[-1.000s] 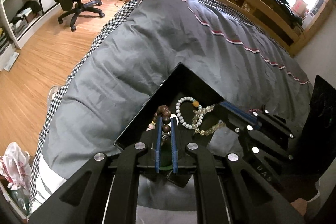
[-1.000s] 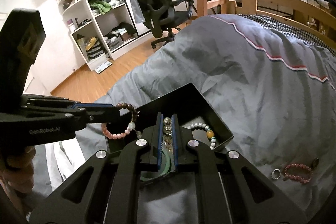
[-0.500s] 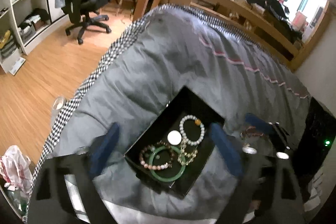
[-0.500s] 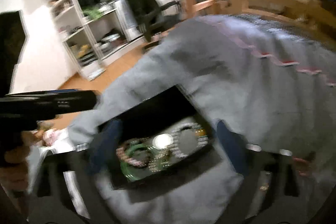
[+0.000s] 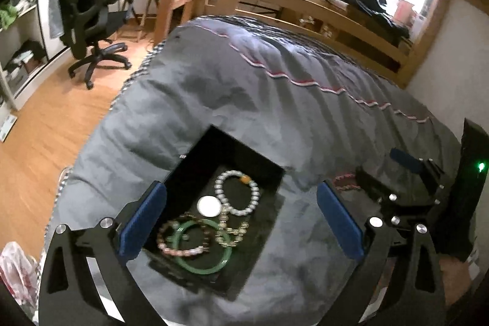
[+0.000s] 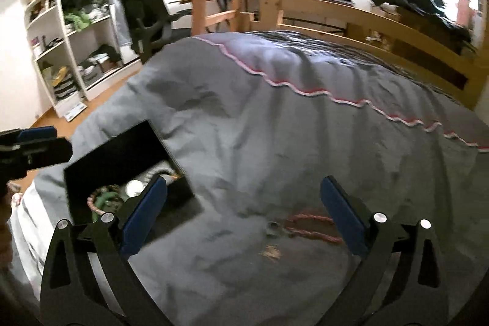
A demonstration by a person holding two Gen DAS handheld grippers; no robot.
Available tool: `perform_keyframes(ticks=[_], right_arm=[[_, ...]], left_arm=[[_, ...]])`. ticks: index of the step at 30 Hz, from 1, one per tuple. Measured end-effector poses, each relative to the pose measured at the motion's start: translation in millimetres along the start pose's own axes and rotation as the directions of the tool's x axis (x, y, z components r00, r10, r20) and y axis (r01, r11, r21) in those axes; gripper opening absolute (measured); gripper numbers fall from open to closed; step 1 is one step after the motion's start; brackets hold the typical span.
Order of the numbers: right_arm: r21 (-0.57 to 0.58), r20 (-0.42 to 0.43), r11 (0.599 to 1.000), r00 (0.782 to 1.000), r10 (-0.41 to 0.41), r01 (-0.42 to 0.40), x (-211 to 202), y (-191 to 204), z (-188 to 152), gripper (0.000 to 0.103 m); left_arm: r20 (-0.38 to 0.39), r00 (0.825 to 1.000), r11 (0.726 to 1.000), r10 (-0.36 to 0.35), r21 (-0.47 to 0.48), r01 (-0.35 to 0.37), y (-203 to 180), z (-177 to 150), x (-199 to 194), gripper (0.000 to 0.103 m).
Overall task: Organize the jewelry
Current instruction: 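Move both tools back to the flower charm and pink bracelet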
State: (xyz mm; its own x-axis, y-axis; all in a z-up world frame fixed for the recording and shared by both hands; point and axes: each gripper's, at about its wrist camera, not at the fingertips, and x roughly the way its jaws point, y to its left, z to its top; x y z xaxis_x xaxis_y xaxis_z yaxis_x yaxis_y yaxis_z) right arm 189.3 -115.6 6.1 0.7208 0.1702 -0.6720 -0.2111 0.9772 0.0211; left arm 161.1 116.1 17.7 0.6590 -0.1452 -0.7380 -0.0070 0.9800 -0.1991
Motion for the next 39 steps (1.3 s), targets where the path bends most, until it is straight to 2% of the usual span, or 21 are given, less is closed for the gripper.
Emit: perform_keyframes(ticks=[7,12,15,16,17,18,19,21,23,27,30,34,37,38,39], right_arm=[[0.068,0.0,0.997,0.999,-0.037,0.036,-16.7,-50.8,-12.2,0.099],[0.102,-0.001,0.992,0.998,-0.07,0.07,-15.1,-76.4,-20.8,0.099],[0.143,0.015,0.989,0.999,-0.049,0.046,-14.2,-91.4,-27.0,0.097],[0.153,0.017,0.988,1.0,-0.022,0.019,-12.5,-95.2,-29.8,0.08],[0.154,0.01,0.988,1.0,-0.005,0.003,-9.5,-96.8,-32.1,0.067],[0.149,-0.009,0.989,1.0,0.008,-0.006,-3.1,-98.2,-35.8,0.052],[0.137,-0.02,0.99,1.0,0.02,-0.017,3.1,-98.7,-39.4,0.044],[0.105,-0.05,0.993,0.997,0.062,-0.057,18.6,-95.3,-46.3,0.033],[0.046,-0.069,0.994,0.993,0.101,-0.098,32.6,-85.1,-48.9,0.033],[-0.046,-0.102,0.987,0.984,0.147,-0.152,59.7,-66.6,-49.3,0.033],[-0.027,-0.139,0.988,0.979,0.146,-0.151,86.2,-71.8,-55.6,0.033],[0.047,-0.195,0.986,0.966,0.167,-0.161,115.1,-83.8,-67.7,0.033],[0.079,-0.192,0.984,0.967,0.17,-0.158,113.3,-87.7,-65.0,0.015],[0.102,-0.181,0.981,0.966,0.183,-0.167,110.5,-90.6,-63.2,0.005],[0.119,-0.169,0.978,0.967,0.192,-0.173,108.5,-93.2,-62.7,0.004]], left_arm=[[-0.003,0.997,0.994,-0.083,0.068,0.083,-38.0,-7.7,15.1,0.097],[-0.013,0.994,0.971,-0.106,0.213,0.106,-82.1,-21.1,31.3,0.097],[-0.045,0.992,0.953,-0.12,0.273,0.128,-105.3,-29.5,48.8,0.096],[-0.064,0.989,0.948,-0.134,0.284,0.147,-111.3,-34.6,55.4,0.089],[-0.084,0.986,0.943,-0.146,0.291,0.164,-115.8,-37.5,61.6,0.077],[-0.118,0.981,0.935,-0.154,0.303,0.184,-122.7,-41.6,72.9,0.072],[-0.131,0.98,0.932,-0.153,0.31,0.187,-126.3,-44.1,79.9,0.067],[-0.153,0.978,0.928,-0.142,0.323,0.186,-135.0,-49.3,96.5,0.065],[-0.192,0.972,0.925,-0.135,0.327,0.193,-143.5,-51.6,119.1,0.054],[-0.244,0.962,0.927,-0.127,0.317,0.202,-147.0,-53.8,150.7,0.054],[-0.289,0.951,0.93,-0.108,0.309,0.2,-144.0,-60.7,170.4,0.047],[-0.304,0.948,0.934,-0.097,0.3,0.191,-141.3,-64.0,179.0,0.032],[-0.313,0.943,0.939,-0.112,0.276,0.204,-137.2,-61.7,178.7,0.019],[-0.315,0.942,0.941,-0.116,0.269,0.206,-136.3,-61.5,177.8,0.019],[-0.313,0.943,0.942,-0.115,0.268,0.204,-135.9,-61.1,176.1,0.019]])
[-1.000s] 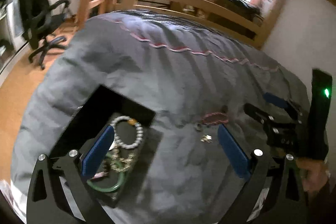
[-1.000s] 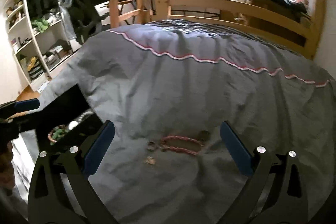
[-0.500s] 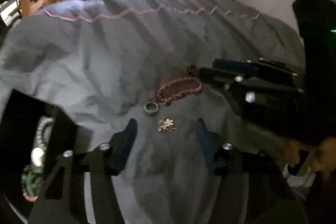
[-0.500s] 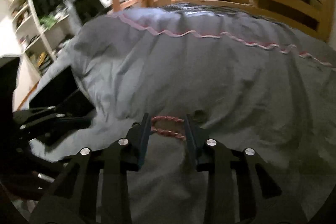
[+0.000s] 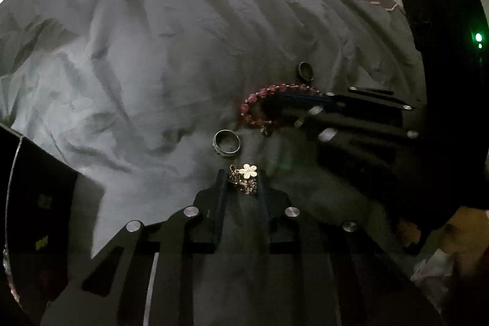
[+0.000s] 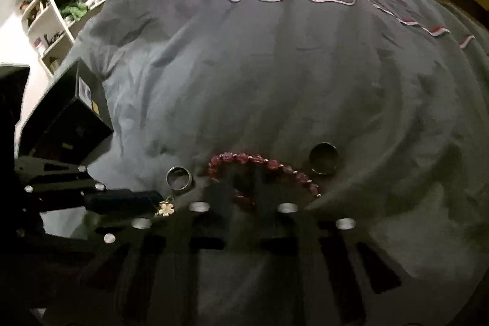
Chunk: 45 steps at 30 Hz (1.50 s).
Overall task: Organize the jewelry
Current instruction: 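Move both tools back to the flower charm and pink bracelet, then grasp the flower charm with the left tool while the right grasps the pink bead bracelet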
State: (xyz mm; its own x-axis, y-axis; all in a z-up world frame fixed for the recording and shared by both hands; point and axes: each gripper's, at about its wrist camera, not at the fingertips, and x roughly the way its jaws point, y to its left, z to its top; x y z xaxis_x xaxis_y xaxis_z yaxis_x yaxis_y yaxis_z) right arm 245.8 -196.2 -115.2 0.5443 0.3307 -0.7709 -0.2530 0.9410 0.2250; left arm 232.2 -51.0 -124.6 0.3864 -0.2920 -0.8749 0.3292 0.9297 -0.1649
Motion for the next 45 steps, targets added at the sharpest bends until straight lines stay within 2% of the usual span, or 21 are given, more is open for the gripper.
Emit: perform_keyframes(ticks=[6,12,14,17,21,25,26,27,29,31,34,38,45], right_arm=[[0.055,0.088,0.997,0.995,0.041,-0.046,-24.1,-7.4,8.0,0.002],[0.039,0.141,0.996,0.988,0.069,-0.075,-39.0,0.7,21.0,0.002],[0.007,0.123,0.998,0.99,0.068,-0.069,-37.6,2.6,21.2,0.002],[-0.028,0.04,0.999,0.999,0.027,-0.026,-18.7,6.0,13.1,0.005],[-0.065,-0.04,0.998,0.999,0.001,-0.004,6.4,7.4,-1.0,0.033],[-0.091,-0.046,0.996,0.999,0.003,-0.007,10.4,12.2,-3.3,0.048],[-0.096,-0.044,0.995,0.999,0.004,-0.008,11.2,12.9,-3.8,0.049],[-0.104,-0.044,0.995,0.999,-0.004,0.0,11.7,13.4,-4.5,0.049],[-0.112,-0.045,0.993,0.998,-0.041,0.036,12.1,12.4,-7.2,0.034],[-0.086,-0.042,0.996,0.998,-0.043,0.04,10.3,6.9,-7.4,0.015],[-0.028,-0.018,0.999,0.999,-0.038,0.037,5.0,-4.5,-4.7,0.013],[-0.027,0.053,1.0,0.999,-0.01,0.011,-9.6,0.8,3.5,0.008],[-0.02,0.14,1.0,0.99,0.023,-0.02,-32.8,8.5,17.7,0.008]], left_arm=[[0.022,1.0,1.0,0.01,0.006,-0.01,0.5,-1.0,-16.8,0.018],[0.047,0.999,1.0,0.012,0.002,-0.012,1.0,4.5,-33.4,0.018],[0.053,0.998,1.0,0.017,0.006,-0.018,1.2,5.6,-36.2,0.018],[0.052,0.999,1.0,0.013,0.008,-0.014,0.3,8.9,-38.4,0.018],[0.045,0.999,1.0,0.013,0.008,-0.013,2.6,5.9,-41.5,0.018],[0.045,0.999,1.0,0.01,0.011,-0.01,1.5,6.4,-44.8,0.018],[0.048,0.999,1.0,0.009,0.014,-0.01,0.9,7.0,-45.8,0.018],[0.049,0.999,1.0,0.01,0.016,-0.01,0.7,8.1,-45.8,0.018],[0.052,0.999,1.0,0.011,0.016,-0.012,0.5,9.1,-46.7,0.018],[0.052,0.999,1.0,0.011,0.011,-0.012,1.6,9.6,-46.9,0.018],[0.054,0.998,1.0,0.018,-0.004,-0.018,4.9,9.9,-47.6,0.018],[0.059,0.998,1.0,0.022,-0.023,-0.021,9.0,10.5,-50.1,0.018],[0.073,0.997,0.998,0.036,-0.051,-0.032,13.3,11.0,-59.2,0.018]])
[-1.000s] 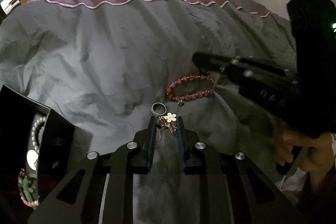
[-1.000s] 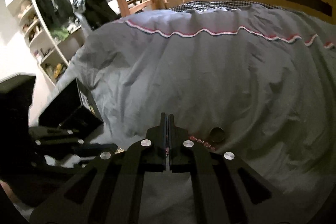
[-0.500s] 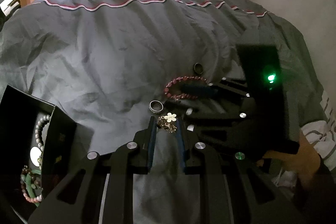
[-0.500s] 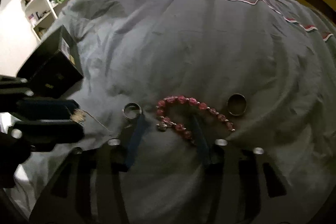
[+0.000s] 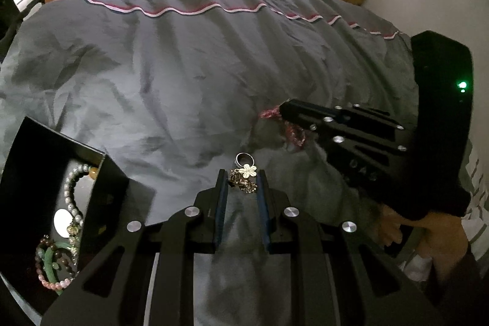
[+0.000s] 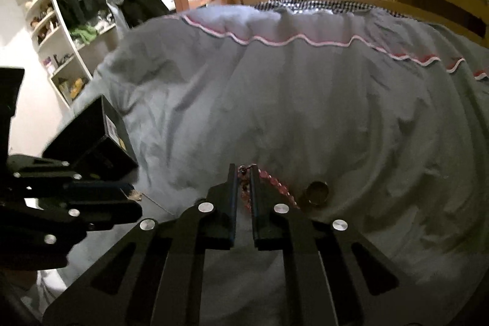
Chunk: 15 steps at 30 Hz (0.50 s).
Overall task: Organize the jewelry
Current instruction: 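Grasp the flower charm with the left tool while the right grasps the pink bead bracelet, then carry the charm and pink bracelet into the black box and release both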
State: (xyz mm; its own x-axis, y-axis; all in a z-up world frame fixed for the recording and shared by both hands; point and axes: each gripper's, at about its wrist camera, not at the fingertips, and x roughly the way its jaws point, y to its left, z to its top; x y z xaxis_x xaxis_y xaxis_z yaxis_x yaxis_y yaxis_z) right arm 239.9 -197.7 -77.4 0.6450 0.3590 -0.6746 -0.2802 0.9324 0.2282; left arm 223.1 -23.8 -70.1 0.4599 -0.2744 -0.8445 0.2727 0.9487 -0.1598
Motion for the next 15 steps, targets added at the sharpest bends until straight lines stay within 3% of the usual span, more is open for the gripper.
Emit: perform_keyframes(ticks=[15], right_arm=[[0.015,0.096,0.991,0.987,0.129,-0.131,-44.5,30.2,22.2,0.008]], left_arm=[[0.052,0.998,0.999,0.032,-0.036,-0.03,10.9,-4.4,-37.6,0.018]])
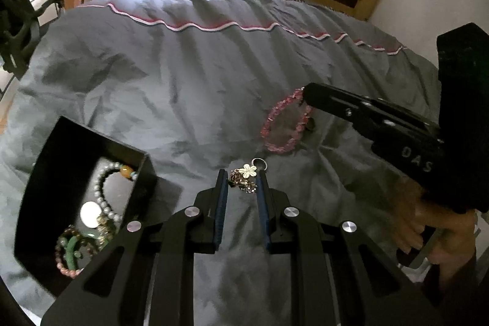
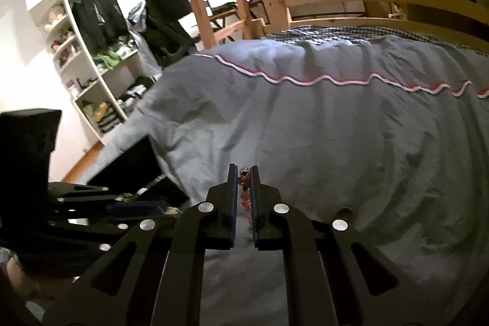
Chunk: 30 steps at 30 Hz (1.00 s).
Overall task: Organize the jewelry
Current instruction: 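Carry the charm and pink bracelet into the black box and release both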
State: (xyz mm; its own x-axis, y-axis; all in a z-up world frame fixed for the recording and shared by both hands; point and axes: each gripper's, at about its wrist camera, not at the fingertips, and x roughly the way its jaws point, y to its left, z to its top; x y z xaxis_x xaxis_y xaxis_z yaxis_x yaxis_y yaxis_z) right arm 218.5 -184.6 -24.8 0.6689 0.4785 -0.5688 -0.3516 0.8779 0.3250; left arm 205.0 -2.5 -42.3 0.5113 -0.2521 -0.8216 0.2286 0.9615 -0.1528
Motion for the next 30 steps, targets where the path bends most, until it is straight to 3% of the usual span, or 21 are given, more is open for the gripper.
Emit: perform_keyframes(ticks=[16,30], right_arm=[[-0.045,-0.017,0.998,0.999,0.044,-0.045,-8.2,50.6,6.2,0.008],[-0.082,-0.05,0.994,0.997,0.066,-0.07,0.3,104.2,10.9,0.008]], left_arm=[[0.026,0.997,0.997,0.072,-0.035,-0.071,24.6,-3.9,-51.0,0.018],[-0.046,0.992,0.985,0.115,-0.126,-0.12,72.7,-7.5,-70.9,0.018]])
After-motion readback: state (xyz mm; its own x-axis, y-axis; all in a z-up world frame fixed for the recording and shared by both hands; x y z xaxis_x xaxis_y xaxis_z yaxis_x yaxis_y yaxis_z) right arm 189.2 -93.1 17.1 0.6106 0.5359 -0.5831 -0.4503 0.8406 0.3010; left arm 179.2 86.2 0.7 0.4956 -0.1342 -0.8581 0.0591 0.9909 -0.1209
